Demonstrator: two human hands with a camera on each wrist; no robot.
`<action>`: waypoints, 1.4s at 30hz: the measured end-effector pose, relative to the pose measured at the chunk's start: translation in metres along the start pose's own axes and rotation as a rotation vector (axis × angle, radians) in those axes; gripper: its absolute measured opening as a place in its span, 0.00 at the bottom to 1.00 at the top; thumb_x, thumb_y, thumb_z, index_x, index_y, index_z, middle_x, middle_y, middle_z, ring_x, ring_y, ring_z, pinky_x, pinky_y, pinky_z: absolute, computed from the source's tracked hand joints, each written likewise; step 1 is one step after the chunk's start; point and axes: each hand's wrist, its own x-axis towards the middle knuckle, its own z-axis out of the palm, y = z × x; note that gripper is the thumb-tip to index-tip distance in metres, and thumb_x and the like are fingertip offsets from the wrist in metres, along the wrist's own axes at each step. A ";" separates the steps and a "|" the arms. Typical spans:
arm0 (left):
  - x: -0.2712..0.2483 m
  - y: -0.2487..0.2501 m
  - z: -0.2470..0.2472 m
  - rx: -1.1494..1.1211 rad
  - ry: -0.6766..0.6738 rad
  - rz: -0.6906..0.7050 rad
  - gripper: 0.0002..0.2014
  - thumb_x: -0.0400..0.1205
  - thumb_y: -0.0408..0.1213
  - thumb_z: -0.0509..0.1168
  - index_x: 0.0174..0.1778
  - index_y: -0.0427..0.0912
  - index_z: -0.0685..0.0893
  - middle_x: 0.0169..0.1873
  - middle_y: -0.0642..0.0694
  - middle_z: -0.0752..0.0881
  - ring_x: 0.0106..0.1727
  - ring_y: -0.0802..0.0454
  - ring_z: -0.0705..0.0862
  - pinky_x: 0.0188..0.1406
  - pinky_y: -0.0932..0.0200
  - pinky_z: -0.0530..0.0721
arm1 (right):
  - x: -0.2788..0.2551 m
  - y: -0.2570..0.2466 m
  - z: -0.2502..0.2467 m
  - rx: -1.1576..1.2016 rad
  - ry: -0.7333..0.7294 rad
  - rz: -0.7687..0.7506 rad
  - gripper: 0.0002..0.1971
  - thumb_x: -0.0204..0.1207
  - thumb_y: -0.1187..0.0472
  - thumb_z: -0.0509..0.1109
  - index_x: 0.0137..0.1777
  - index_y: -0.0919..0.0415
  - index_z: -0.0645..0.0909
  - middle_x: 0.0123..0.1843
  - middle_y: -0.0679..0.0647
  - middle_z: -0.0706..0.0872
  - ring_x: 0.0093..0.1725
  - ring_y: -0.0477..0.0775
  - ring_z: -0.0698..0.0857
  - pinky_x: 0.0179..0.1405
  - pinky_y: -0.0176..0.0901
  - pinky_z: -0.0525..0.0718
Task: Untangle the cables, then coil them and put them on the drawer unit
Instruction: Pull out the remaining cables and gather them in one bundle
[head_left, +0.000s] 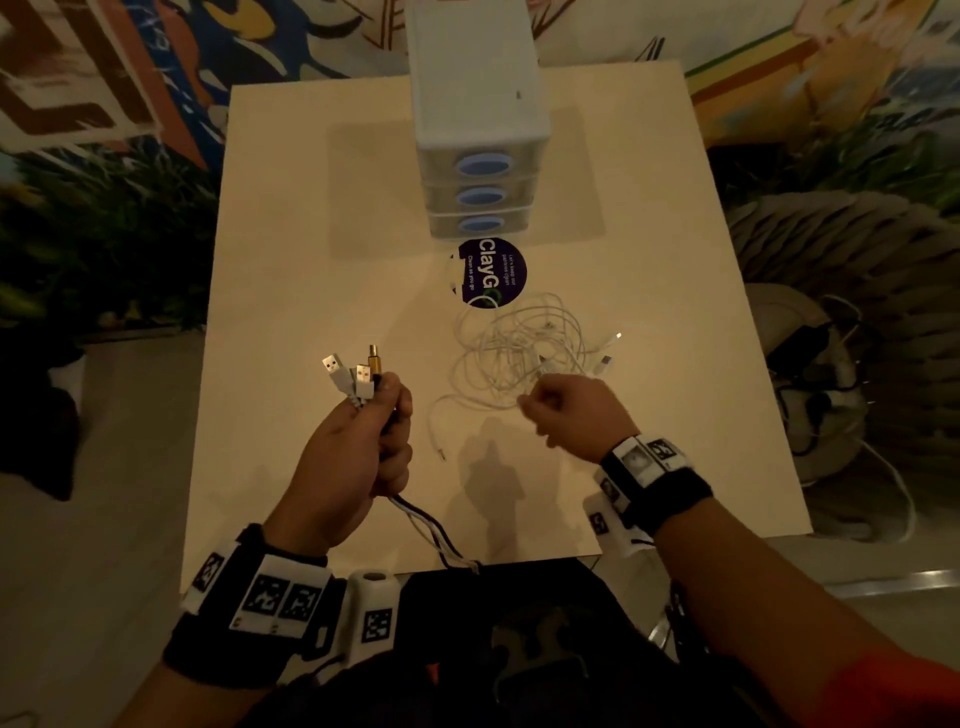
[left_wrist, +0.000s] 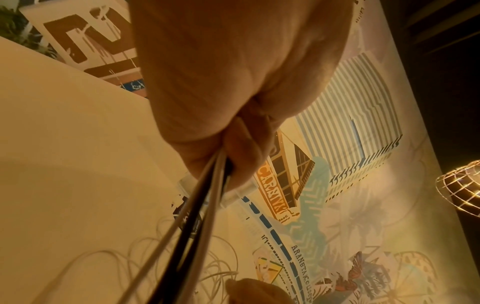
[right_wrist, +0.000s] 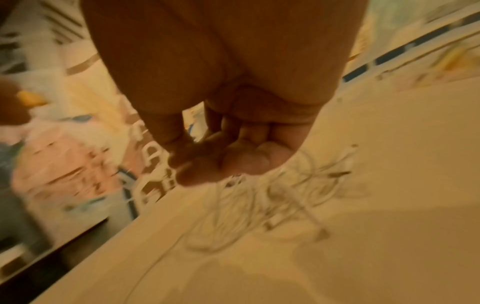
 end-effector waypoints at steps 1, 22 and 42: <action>0.000 0.000 0.000 0.006 -0.005 -0.003 0.18 0.92 0.50 0.54 0.41 0.43 0.76 0.26 0.49 0.59 0.22 0.55 0.54 0.24 0.56 0.52 | -0.001 0.008 -0.010 0.035 0.095 0.047 0.17 0.83 0.45 0.67 0.38 0.55 0.84 0.29 0.49 0.89 0.27 0.46 0.88 0.39 0.46 0.88; 0.028 -0.002 0.049 0.146 -0.113 -0.065 0.17 0.88 0.50 0.57 0.44 0.39 0.75 0.26 0.49 0.59 0.25 0.53 0.52 0.27 0.54 0.50 | 0.051 0.085 -0.067 0.631 0.175 0.339 0.13 0.85 0.54 0.71 0.52 0.65 0.78 0.51 0.63 0.93 0.39 0.59 0.94 0.42 0.56 0.91; 0.048 -0.013 0.088 0.317 -0.180 -0.023 0.16 0.92 0.48 0.56 0.50 0.37 0.78 0.27 0.46 0.59 0.22 0.53 0.55 0.22 0.60 0.59 | -0.011 0.049 -0.071 1.085 0.089 0.116 0.04 0.87 0.60 0.66 0.56 0.60 0.75 0.48 0.66 0.92 0.40 0.63 0.92 0.43 0.50 0.91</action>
